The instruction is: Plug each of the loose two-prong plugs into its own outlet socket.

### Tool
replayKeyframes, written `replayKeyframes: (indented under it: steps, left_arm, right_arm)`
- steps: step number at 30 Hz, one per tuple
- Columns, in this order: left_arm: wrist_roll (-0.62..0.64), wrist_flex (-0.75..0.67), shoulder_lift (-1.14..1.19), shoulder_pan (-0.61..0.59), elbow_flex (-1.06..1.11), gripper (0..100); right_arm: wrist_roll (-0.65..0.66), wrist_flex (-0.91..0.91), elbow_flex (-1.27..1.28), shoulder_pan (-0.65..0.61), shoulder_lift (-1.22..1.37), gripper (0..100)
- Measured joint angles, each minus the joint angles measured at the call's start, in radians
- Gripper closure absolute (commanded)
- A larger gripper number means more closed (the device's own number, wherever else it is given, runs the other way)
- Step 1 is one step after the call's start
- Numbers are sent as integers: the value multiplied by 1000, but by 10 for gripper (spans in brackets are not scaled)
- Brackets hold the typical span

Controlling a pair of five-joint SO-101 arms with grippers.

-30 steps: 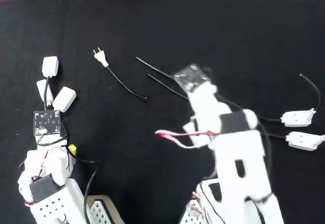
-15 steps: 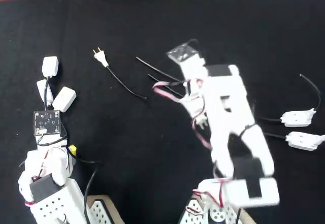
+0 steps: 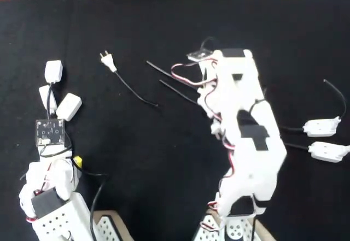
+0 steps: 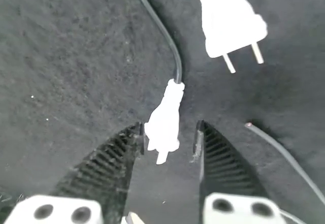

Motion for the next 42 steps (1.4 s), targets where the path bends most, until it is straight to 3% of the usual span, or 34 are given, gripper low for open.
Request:
replayKeyframes:
  steps: [8, 14, 31, 36, 42]
  left_arm:
    - [0, 0, 0, 0, 0, 754]
    - [0, 0, 0, 0, 0, 754]
    - [0, 0, 0, 0, 0, 754]
    - [0, 0, 0, 0, 0, 754]
    - [0, 0, 0, 0, 0, 754]
  right_arm:
    - [-6, 60, -144, 0, 196, 834]
    - [-6, 69, -201, 5, 238, 985]
    - [-9, 170, -272, -46, 247, 986]
    - [-15, 170, -209, -52, 123, 986]
    - [-17, 170, -12, -120, -236, 986]
